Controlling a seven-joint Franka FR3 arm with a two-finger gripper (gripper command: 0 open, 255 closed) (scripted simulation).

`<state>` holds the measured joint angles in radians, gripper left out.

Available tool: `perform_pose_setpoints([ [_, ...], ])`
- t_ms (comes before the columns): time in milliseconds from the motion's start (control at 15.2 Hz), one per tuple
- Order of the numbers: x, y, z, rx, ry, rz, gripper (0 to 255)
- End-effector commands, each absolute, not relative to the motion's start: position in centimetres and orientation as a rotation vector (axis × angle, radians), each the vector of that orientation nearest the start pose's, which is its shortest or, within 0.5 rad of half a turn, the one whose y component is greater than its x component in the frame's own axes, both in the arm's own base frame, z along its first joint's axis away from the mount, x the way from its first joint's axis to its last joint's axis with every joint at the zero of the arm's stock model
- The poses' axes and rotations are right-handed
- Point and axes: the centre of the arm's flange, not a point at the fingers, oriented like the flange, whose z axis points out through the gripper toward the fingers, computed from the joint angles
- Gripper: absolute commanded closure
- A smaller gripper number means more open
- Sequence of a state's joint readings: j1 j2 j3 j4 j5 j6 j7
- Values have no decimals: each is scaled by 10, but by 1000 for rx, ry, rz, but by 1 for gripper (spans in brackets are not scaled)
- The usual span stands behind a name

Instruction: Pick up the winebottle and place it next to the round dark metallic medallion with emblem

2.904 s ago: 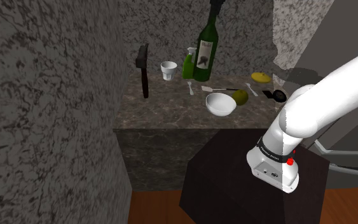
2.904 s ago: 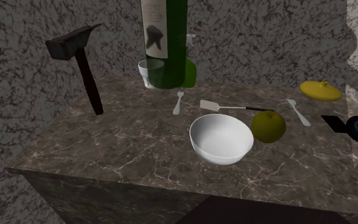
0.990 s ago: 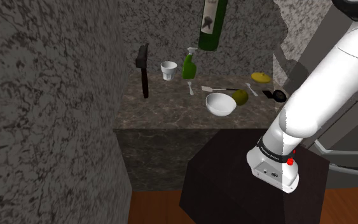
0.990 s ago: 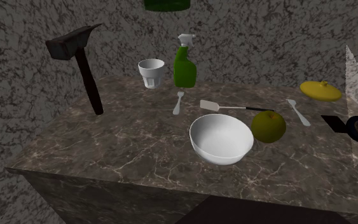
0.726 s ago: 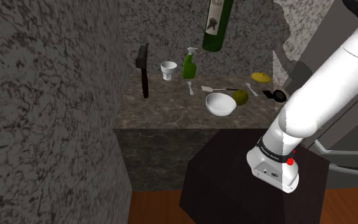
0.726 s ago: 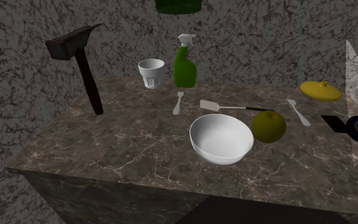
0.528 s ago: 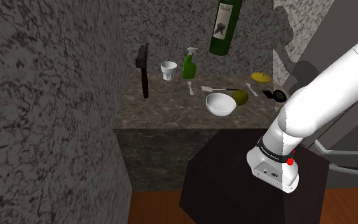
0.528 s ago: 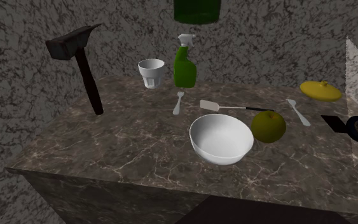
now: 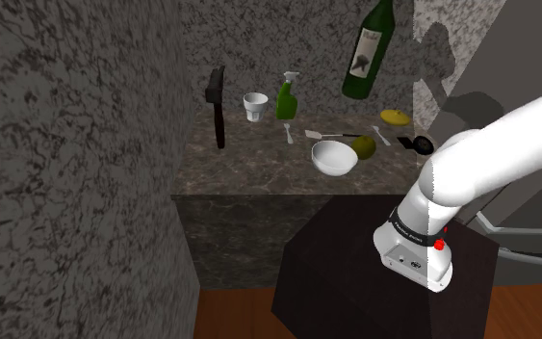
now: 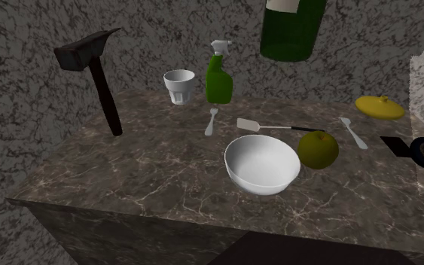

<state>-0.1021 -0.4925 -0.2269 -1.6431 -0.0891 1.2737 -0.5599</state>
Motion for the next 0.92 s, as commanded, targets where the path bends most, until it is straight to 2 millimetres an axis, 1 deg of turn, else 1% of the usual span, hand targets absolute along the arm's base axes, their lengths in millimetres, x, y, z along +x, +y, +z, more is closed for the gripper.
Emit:
perform_pose_setpoints([
  [0,296,-178,770,-3143,-350,-174,255],
  [858,188,-291,698,-3143,-350,-174,255],
])
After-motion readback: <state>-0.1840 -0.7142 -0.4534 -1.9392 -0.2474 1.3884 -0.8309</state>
